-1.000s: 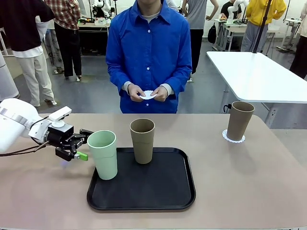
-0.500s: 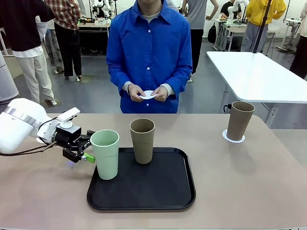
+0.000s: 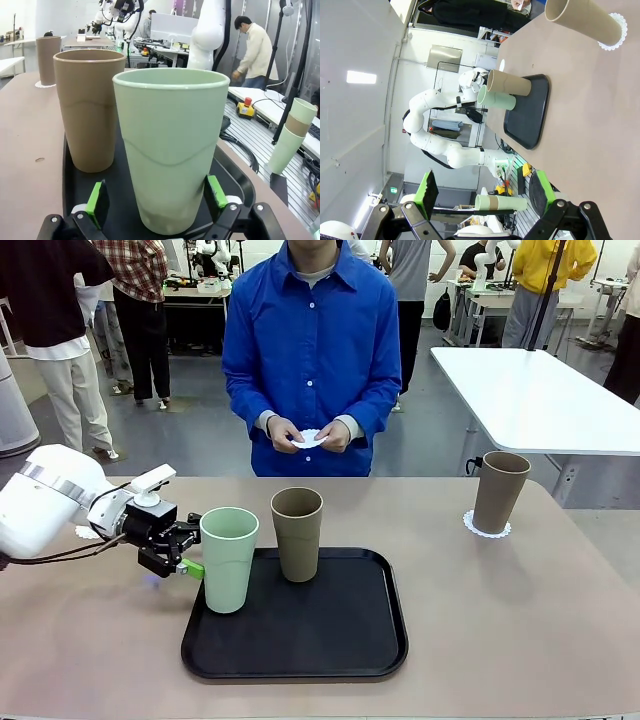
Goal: Place coasters on the table and set cups on them.
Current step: Take one Reusable plastic cup from the Flat Tray and place it on a coaster set by the human.
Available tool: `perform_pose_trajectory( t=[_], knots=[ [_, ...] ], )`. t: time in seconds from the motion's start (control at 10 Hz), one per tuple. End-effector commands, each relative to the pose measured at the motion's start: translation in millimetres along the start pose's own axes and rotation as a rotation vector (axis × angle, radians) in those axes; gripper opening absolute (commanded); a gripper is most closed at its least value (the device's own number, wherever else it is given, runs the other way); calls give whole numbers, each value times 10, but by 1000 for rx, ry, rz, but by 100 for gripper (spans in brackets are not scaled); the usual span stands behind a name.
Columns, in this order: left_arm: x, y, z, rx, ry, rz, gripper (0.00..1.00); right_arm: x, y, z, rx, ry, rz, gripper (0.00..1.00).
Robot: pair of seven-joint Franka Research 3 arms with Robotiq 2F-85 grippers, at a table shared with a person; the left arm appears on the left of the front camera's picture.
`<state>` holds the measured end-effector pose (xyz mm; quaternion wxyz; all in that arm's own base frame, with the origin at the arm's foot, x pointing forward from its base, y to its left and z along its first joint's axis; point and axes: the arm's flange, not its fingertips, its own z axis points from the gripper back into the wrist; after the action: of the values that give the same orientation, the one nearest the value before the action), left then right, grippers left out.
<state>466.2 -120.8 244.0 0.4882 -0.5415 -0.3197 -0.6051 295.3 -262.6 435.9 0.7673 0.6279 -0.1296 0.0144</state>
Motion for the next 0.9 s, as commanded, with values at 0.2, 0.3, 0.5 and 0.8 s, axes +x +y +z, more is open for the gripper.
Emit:
perform_pose_trajectory(
  t=[0.2,0.3,0.5,0.8],
  knots=[
    [25,51,-16,9,-4,22,100,-20,8,0,4,4,-10,100],
    [24,46,-22,6,-6,24,100,-20,8,0,4,4,-10,100],
    [22,10,-26,-11,-4,24,100,-20,8,0,4,4,-10,100],
    [-2,-69,16,-56,1,37,100,-20,8,0,4,4,-10,100]
  ],
)
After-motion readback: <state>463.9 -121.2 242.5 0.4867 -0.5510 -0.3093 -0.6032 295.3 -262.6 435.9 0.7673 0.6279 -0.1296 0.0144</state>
